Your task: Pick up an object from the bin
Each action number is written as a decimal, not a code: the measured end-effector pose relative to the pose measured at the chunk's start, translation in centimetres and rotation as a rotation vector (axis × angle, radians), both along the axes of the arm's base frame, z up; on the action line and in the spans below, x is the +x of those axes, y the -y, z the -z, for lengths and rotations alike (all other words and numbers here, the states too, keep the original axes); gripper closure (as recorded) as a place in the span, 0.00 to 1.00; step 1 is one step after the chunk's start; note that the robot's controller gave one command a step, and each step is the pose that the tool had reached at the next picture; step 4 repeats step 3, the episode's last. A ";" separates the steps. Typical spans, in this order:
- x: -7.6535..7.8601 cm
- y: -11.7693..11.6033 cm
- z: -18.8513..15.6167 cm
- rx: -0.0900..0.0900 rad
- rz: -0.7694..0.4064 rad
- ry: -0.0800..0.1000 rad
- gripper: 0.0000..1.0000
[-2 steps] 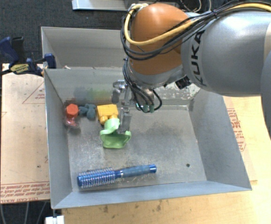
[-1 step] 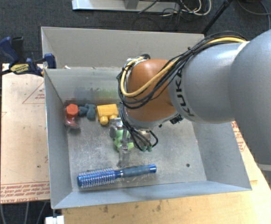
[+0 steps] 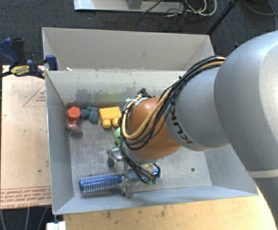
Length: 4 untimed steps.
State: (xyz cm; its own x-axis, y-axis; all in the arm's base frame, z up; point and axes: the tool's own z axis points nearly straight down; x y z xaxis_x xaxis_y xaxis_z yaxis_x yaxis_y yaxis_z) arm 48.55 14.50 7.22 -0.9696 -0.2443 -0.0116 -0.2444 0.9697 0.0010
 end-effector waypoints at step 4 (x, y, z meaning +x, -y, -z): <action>-0.6 -0.1 -17.7 -0.002 -0.060 -0.004 1.00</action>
Offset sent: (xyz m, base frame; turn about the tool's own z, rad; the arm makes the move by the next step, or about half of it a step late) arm 0.0000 0.0000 0.0000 0.0000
